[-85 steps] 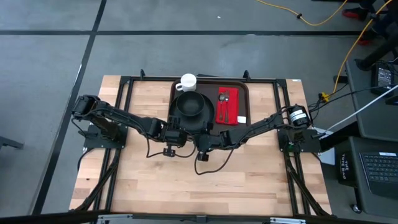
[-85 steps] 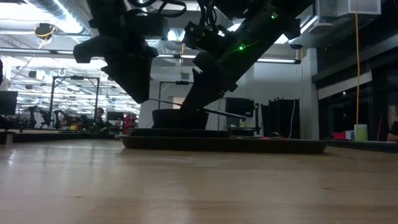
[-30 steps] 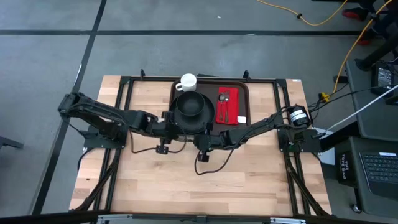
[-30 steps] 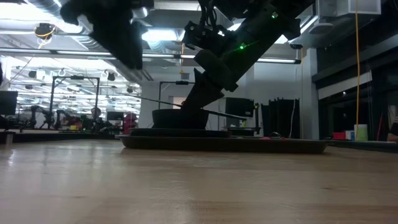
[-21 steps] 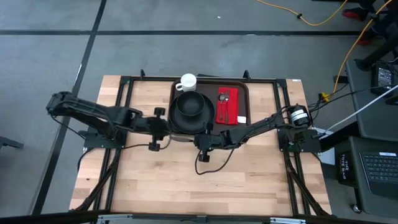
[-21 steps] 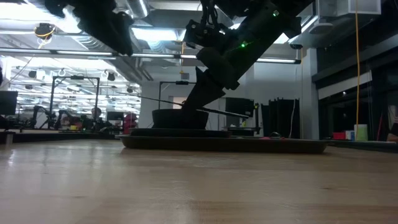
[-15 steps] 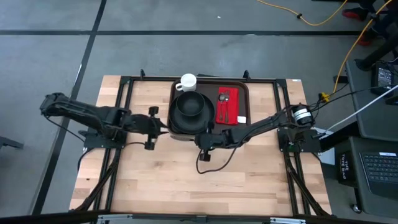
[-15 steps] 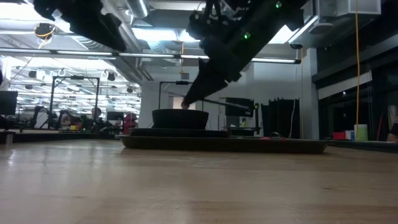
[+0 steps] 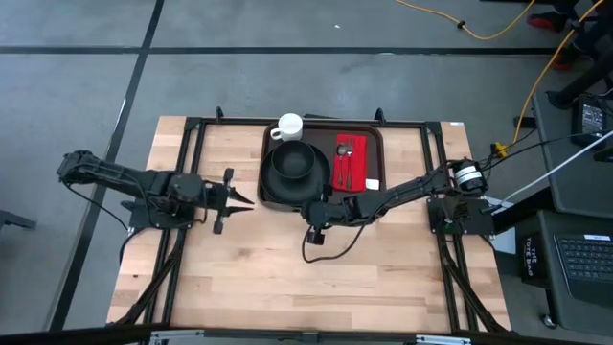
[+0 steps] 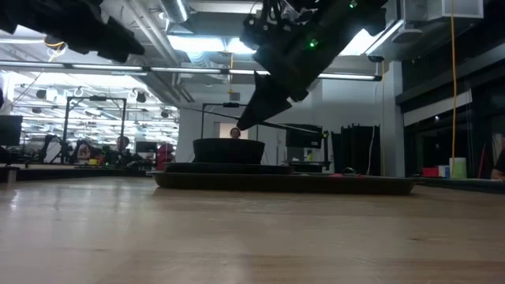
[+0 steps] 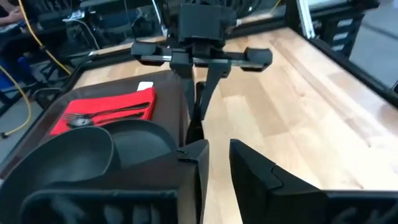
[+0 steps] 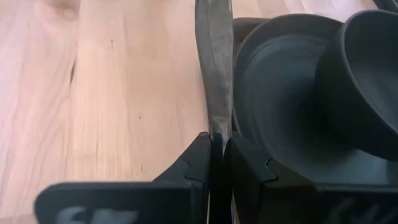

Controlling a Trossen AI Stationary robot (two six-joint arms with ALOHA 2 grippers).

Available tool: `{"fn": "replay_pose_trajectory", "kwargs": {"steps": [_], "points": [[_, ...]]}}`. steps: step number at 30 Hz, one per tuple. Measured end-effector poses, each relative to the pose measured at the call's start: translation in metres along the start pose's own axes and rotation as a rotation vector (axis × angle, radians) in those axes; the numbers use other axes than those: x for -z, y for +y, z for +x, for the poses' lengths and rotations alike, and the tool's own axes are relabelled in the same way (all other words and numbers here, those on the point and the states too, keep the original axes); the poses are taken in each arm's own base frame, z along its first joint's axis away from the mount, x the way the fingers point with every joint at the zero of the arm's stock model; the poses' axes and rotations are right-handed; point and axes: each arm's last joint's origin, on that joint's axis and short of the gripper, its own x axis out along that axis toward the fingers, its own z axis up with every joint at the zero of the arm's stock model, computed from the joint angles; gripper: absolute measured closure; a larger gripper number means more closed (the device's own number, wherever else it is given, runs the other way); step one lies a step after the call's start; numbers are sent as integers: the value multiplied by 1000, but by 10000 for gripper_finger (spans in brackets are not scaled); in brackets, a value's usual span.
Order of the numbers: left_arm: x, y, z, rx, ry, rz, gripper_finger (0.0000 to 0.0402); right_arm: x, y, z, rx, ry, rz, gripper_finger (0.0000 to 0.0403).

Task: Set up tray
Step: Put the black table knife on the red table napkin to the right of the black fork

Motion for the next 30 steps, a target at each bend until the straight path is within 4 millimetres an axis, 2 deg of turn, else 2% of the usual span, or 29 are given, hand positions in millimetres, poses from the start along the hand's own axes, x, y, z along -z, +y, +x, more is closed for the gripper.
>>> {"fn": "replay_pose_trajectory", "kwargs": {"steps": [9,14,22,30], "points": [[7,0,-5,2,-27,-56,345,6,5,-6,126,29,60,358],[7,0,-5,2,-22,-56,345,2,4,-16,143,6,145,358],[7,0,-5,2,-22,-56,345,4,-14,-44,367,5,359,358],[8,0,-5,2,-18,-55,345,14,-32,-54,509,43,555,358]]}}
